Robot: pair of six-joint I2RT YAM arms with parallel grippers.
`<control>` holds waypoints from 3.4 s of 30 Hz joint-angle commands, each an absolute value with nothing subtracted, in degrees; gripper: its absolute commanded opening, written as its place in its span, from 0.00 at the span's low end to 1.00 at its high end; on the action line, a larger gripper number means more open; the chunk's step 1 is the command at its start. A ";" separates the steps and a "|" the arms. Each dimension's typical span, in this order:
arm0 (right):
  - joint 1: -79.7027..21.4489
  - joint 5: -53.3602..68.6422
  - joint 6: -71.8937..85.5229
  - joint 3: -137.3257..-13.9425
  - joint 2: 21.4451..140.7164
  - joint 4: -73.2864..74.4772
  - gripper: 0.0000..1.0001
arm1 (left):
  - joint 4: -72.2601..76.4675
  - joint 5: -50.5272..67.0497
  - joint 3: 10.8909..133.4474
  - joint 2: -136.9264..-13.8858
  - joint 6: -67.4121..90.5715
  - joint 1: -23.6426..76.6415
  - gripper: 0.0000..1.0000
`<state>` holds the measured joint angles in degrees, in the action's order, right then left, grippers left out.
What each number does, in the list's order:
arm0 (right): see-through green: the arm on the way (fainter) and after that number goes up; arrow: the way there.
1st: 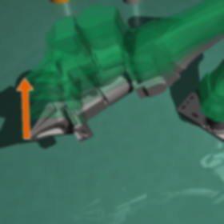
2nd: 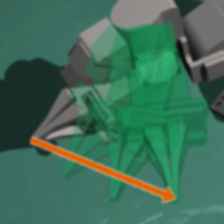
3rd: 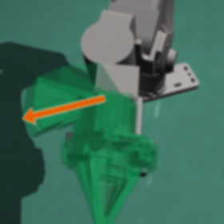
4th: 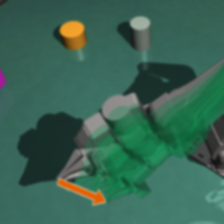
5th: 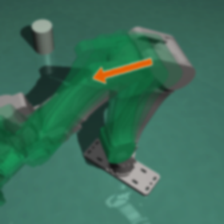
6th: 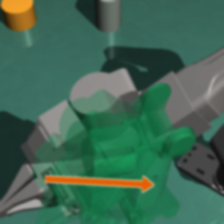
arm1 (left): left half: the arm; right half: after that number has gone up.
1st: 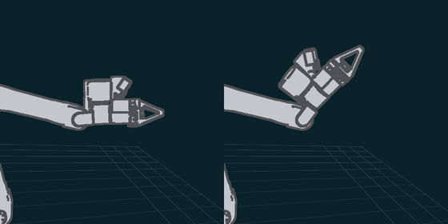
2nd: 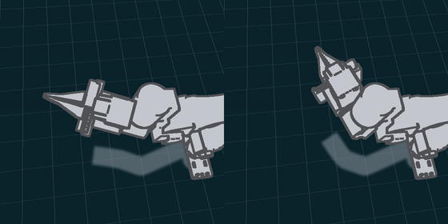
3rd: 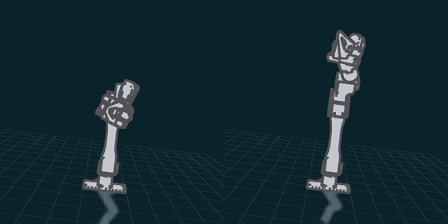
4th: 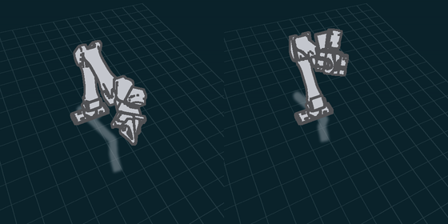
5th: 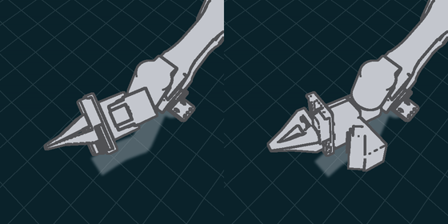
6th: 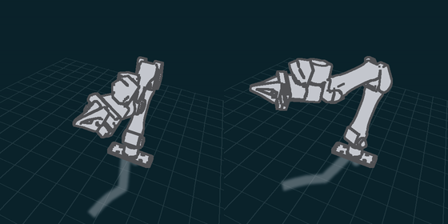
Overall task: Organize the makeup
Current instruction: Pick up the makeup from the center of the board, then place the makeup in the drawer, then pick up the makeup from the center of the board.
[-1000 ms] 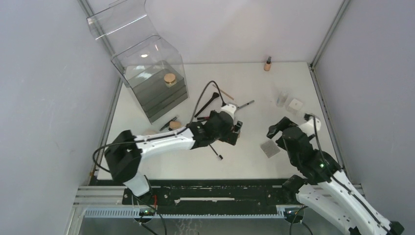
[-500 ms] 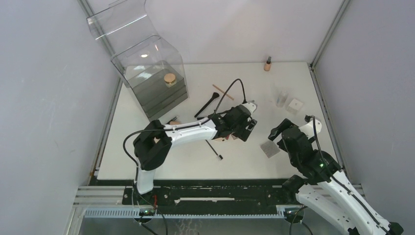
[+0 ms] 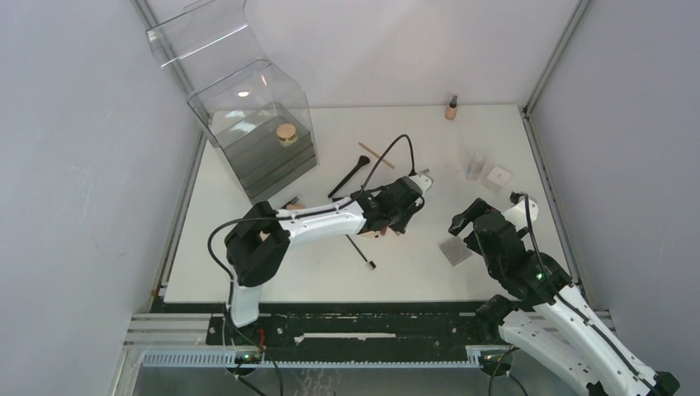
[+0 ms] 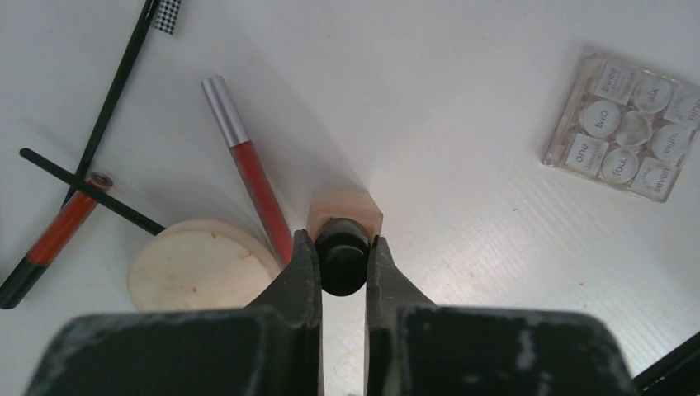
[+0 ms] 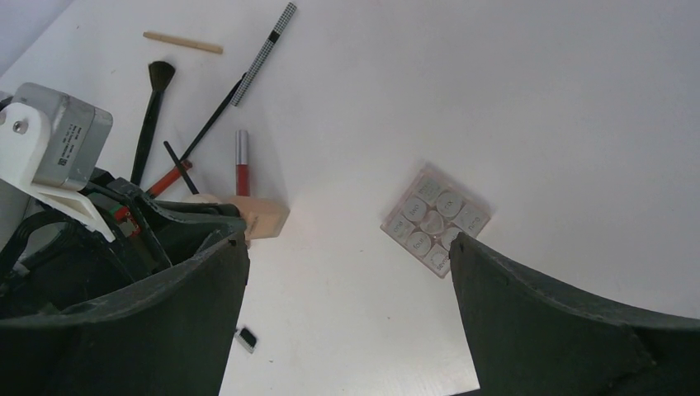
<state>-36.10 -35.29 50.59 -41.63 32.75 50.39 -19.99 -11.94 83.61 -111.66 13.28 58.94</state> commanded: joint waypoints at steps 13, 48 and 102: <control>-35.91 -33.81 48.60 -40.33 32.80 45.36 0.97 | -32.84 -26.17 83.05 -78.38 14.53 38.54 0.00; -34.71 -30.79 43.61 -39.70 35.54 42.06 0.96 | -19.24 -23.16 88.71 -81.59 6.90 24.85 1.00; -6.12 8.77 20.36 -75.80 91.98 25.58 0.15 | -23.17 0.73 52.11 -54.77 10.17 41.13 1.00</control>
<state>-1.89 -3.88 21.37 -78.11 102.80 29.39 -23.73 -7.14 52.05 -56.21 17.30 41.08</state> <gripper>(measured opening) 0.512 0.998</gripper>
